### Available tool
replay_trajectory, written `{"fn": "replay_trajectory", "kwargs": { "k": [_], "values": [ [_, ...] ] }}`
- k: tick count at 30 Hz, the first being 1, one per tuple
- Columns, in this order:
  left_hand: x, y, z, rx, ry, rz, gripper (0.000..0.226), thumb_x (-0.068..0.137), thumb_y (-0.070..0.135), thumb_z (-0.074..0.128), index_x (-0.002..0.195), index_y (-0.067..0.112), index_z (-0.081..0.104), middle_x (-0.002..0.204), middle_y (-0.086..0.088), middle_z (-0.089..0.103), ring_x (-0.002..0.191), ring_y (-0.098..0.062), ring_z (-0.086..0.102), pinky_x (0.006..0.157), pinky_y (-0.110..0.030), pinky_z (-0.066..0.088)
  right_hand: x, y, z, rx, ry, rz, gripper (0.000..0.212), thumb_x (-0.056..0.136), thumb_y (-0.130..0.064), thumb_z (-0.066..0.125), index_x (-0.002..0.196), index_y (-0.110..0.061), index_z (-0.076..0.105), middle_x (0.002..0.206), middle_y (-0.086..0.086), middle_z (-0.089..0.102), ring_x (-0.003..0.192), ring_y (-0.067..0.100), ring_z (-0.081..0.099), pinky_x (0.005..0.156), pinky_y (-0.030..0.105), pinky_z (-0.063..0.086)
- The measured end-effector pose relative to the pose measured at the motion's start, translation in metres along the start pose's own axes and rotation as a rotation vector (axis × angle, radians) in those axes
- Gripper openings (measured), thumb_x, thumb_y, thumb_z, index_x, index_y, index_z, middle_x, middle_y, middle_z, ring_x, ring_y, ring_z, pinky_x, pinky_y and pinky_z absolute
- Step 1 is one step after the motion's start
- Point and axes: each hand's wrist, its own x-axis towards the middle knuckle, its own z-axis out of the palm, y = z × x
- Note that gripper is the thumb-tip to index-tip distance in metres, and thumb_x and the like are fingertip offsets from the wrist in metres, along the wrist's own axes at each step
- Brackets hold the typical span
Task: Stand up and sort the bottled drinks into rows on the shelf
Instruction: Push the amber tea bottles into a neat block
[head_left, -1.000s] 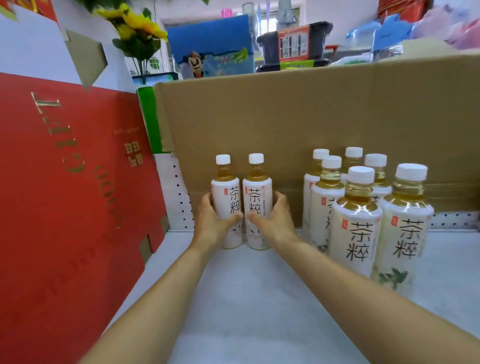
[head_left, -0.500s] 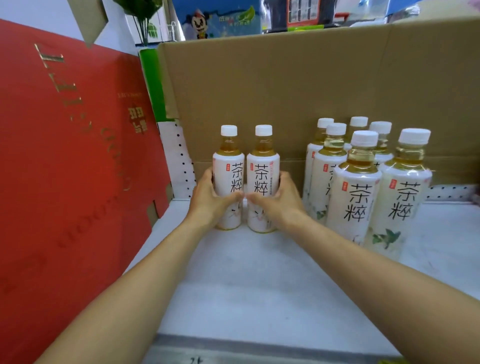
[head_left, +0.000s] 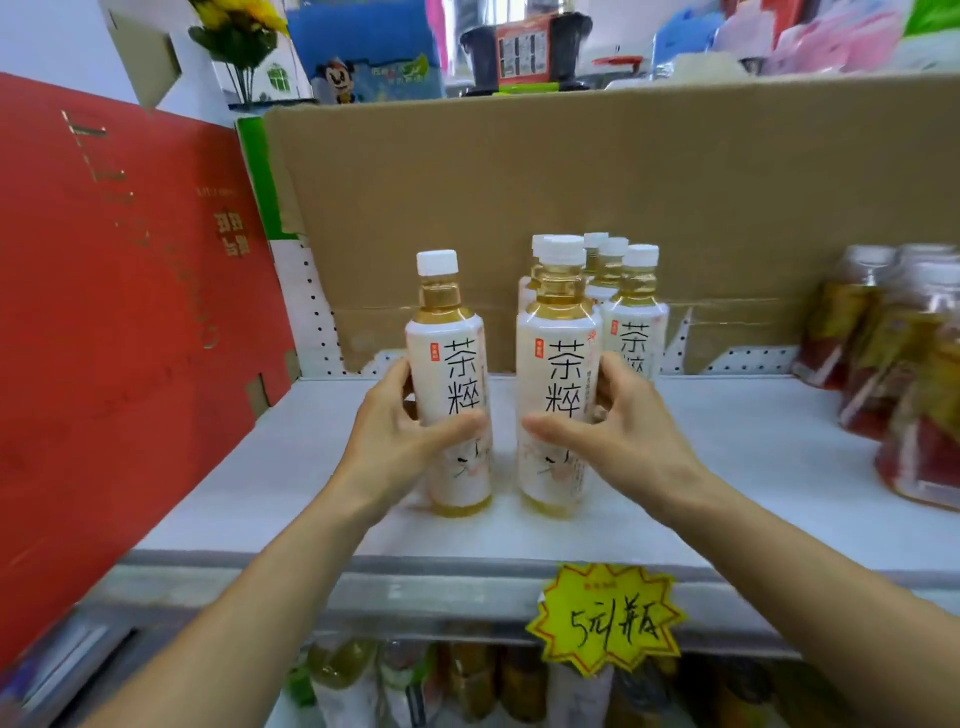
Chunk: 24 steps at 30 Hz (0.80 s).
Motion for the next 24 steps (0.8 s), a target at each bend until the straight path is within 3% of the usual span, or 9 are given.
{"fn": "replay_trajectory", "kwargs": {
  "k": [5,10,15,19,24],
  "values": [
    [-0.006,0.016,0.046,-0.036,-0.085,0.03,0.055,0.074,0.014,0.085,0.121,0.021,0.058,0.106,0.01,0.072,0.089,0.005,0.067,0.067,-0.013,0.054,-0.013,0.012,-0.047,0.0,0.068,0.012,0.047,0.075,-0.009,0.083,0.114,-0.015,0.058,0.1,-0.007,0.071,0.083,-0.008,0.067,0.062,0.009,0.051],
    [-0.005,0.014,0.075,-0.055,-0.097,0.026,0.059,0.074,0.015,0.086,0.124,0.02,0.057,0.111,0.008,0.071,0.092,0.003,0.067,0.07,-0.016,0.055,-0.016,0.029,-0.063,0.022,0.077,0.021,0.046,0.077,-0.006,0.081,0.117,-0.014,0.058,0.103,-0.005,0.071,0.084,-0.007,0.066,0.065,0.009,0.051],
    [-0.003,0.014,0.087,-0.037,-0.102,0.026,0.061,0.076,0.017,0.085,0.127,0.026,0.052,0.112,0.014,0.068,0.099,0.003,0.064,0.073,-0.015,0.055,-0.012,0.041,-0.063,-0.036,0.089,0.013,0.053,0.074,-0.016,0.084,0.118,-0.017,0.056,0.108,-0.006,0.069,0.094,-0.001,0.066,0.071,0.014,0.054],
    [-0.01,0.007,0.091,0.077,-0.08,0.018,0.081,0.066,0.029,0.092,0.13,0.03,0.044,0.126,0.012,0.053,0.111,0.004,0.052,0.078,-0.009,0.046,-0.021,0.052,-0.062,-0.16,0.053,0.068,0.066,0.069,-0.023,0.089,0.118,-0.02,0.045,0.106,-0.014,0.06,0.093,-0.007,0.056,0.067,0.003,0.044],
    [-0.015,-0.002,0.094,0.115,-0.071,-0.006,0.069,0.072,0.026,0.089,0.124,0.029,0.044,0.115,0.02,0.057,0.102,0.013,0.053,0.072,-0.006,0.047,-0.022,0.062,-0.067,-0.204,0.024,0.085,0.054,0.074,-0.029,0.085,0.115,-0.019,0.051,0.104,-0.014,0.065,0.088,-0.008,0.06,0.067,0.009,0.047]
  ]
}}
